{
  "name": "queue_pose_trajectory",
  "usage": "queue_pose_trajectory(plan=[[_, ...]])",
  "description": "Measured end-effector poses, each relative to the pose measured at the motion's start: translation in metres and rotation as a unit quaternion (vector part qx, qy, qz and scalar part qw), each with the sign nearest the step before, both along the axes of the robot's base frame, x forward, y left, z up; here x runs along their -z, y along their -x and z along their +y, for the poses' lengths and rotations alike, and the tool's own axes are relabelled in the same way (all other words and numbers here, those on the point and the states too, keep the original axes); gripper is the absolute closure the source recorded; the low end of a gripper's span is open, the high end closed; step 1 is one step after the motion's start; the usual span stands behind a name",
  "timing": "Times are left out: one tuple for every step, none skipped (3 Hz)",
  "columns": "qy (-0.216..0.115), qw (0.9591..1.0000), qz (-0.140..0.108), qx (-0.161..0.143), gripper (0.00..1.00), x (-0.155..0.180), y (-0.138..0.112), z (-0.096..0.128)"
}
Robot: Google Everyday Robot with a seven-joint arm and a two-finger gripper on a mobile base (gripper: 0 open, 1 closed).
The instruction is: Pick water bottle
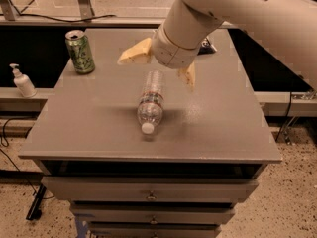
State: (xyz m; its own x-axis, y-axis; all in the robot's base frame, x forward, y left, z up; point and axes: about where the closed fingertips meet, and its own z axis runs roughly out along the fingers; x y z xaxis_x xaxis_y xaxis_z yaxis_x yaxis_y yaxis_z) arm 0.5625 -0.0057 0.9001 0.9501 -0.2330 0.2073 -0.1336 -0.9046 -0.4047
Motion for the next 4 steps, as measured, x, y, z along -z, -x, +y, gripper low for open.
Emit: queue_pose_trajectory(plan=[[0.038,0.9992,0.002,-0.009,0.0,0.026,-0.008,0.001],[0.061,0.9975,0.03,-0.021,0.16,0.055,-0.005,0.009],[0.074,0.9955,0.052,-0.029,0.41,0.074,0.003,0.023],[0.074,0.9955,0.052,-0.029,0.64,0.068,0.003,0.023]])
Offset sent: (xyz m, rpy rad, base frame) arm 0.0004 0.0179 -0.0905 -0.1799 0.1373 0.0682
